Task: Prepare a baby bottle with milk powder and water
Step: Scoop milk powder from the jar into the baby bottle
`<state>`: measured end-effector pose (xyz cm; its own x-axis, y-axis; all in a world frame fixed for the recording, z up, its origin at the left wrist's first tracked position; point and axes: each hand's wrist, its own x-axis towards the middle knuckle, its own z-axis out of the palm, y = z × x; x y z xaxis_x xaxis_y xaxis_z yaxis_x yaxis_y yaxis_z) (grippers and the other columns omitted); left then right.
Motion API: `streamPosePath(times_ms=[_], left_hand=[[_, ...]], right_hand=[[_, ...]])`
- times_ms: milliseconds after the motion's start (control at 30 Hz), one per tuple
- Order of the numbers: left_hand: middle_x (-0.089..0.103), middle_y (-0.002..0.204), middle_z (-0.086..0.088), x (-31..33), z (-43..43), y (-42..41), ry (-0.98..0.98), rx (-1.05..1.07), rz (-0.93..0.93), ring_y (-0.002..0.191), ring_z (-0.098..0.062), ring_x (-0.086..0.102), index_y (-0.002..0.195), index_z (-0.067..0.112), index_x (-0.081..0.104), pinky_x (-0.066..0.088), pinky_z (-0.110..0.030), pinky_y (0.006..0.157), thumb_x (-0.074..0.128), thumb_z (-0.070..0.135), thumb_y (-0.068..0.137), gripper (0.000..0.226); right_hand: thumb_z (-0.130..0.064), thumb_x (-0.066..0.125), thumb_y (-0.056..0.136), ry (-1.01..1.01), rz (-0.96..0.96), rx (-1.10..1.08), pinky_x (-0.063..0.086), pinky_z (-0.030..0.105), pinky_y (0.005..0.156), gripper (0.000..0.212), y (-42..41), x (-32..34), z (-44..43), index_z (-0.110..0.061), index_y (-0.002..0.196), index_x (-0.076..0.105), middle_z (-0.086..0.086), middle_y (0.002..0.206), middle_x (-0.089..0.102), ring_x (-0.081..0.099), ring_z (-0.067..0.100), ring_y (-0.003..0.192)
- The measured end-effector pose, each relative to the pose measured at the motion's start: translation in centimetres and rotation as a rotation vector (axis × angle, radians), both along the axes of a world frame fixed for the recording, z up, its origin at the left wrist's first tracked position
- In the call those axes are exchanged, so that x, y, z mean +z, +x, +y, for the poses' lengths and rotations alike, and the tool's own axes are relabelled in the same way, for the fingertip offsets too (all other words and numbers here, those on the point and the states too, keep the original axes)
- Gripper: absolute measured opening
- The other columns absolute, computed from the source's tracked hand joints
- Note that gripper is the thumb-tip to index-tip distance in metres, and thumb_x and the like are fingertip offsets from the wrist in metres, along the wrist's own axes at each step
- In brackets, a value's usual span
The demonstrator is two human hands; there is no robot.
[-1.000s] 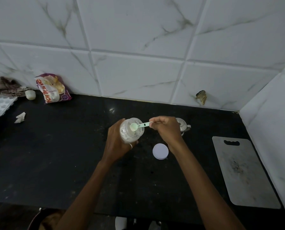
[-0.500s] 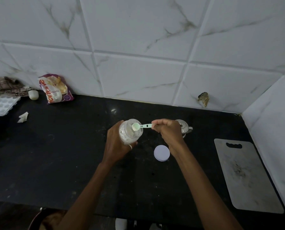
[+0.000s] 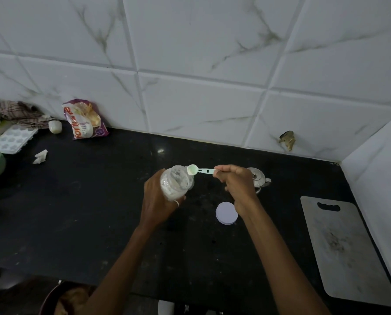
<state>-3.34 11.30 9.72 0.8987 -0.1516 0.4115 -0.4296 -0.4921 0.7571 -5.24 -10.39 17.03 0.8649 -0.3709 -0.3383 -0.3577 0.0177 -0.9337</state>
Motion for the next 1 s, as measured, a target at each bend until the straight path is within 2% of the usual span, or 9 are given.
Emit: streamPosePath(times_ms=[100,300,433,500,567,600,767,900,1000], left_hand=[[0.069,0.100,0.011,-0.8,0.8,0.2,-0.012,0.048,0.067,0.093,-0.008,0.070,0.108,0.025,0.066,0.059,-0.036,0.078,0.095,0.015,0.059,0.057],[0.069,0.096,0.013,-0.8,1.8,0.1,-0.055,0.092,0.083,0.091,-0.006,0.070,0.102,0.034,0.063,0.059,-0.030,0.075,0.095,0.012,0.059,0.059],[0.069,0.102,0.012,-1.7,2.4,0.0,-0.098,0.090,0.120,0.095,-0.009,0.070,0.108,0.030,0.064,0.057,-0.027,0.078,0.096,0.013,0.060,0.060],[0.070,0.097,0.006,-2.2,2.4,0.3,-0.121,0.043,0.155,0.090,-0.017,0.072,0.104,0.024,0.066,0.058,-0.035,0.076,0.096,0.015,0.062,0.052],[0.069,0.086,-0.002,-2.9,1.9,0.3,-0.153,-0.012,0.168,0.079,-0.025,0.071,0.094,0.016,0.068,0.056,-0.046,0.069,0.095,0.009,0.065,0.040],[0.069,0.084,-0.003,-3.3,1.4,0.0,-0.178,-0.021,0.173,0.077,-0.026,0.070,0.092,0.014,0.068,0.056,-0.048,0.068,0.095,0.006,0.065,0.039],[0.072,0.113,0.011,-5.6,-1.3,-1.7,-0.216,0.050,0.272,0.108,-0.011,0.071,0.117,0.025,0.067,0.058,-0.038,0.094,0.100,0.035,0.058,0.068],[0.069,0.120,0.013,-6.7,-4.3,-2.2,-0.215,0.014,0.357,0.114,-0.004,0.066,0.124,0.027,0.064,0.056,-0.039,0.100,0.099,0.034,0.056,0.077],[0.067,0.122,0.014,-6.9,-6.8,-1.7,-0.217,0.003,0.388,0.116,-0.001,0.064,0.126,0.025,0.063,0.055,-0.035,0.101,0.097,0.034,0.061,0.074]], right_hand=[[-0.005,0.073,0.089,0.010,0.017,-0.026,0.046,0.021,0.064,0.014,0.6,0.1,0.2,-0.015,0.095,0.081,-0.005,0.074,0.071,0.057,0.006,0.069],[-0.005,0.073,0.087,0.045,0.060,-0.080,0.045,0.025,0.065,0.014,1.9,-0.6,1.0,-0.016,0.091,0.081,0.000,0.077,0.069,0.056,0.009,0.071],[-0.004,0.073,0.086,0.075,0.086,-0.119,0.047,0.024,0.065,0.015,2.7,-1.1,1.4,-0.015,0.092,0.080,0.002,0.085,0.075,0.061,0.008,0.075],[-0.003,0.073,0.085,0.091,0.098,-0.137,0.047,0.024,0.064,0.015,3.0,-1.4,1.4,-0.014,0.093,0.080,0.002,0.087,0.076,0.062,0.008,0.077],[-0.003,0.073,0.086,0.091,0.114,-0.154,0.048,0.023,0.065,0.015,3.3,-1.6,1.3,-0.015,0.093,0.080,0.001,0.089,0.077,0.064,0.008,0.079],[-0.003,0.073,0.086,0.090,0.123,-0.162,0.048,0.023,0.065,0.016,3.3,-1.7,1.2,-0.016,0.093,0.080,0.001,0.091,0.077,0.064,0.008,0.080],[-0.003,0.074,0.086,0.103,0.116,-0.190,0.047,0.022,0.062,0.016,3.3,-2.0,0.2,-0.015,0.094,0.079,0.001,0.090,0.077,0.064,0.009,0.079],[-0.004,0.072,0.088,0.091,0.115,-0.233,0.049,0.023,0.066,0.017,3.0,-1.6,-0.9,-0.015,0.099,0.078,0.002,0.094,0.076,0.064,0.008,0.081],[-0.004,0.072,0.089,0.099,0.106,-0.267,0.048,0.021,0.063,0.017,2.9,-1.1,-1.8,-0.014,0.102,0.079,0.002,0.092,0.074,0.062,0.008,0.078]])
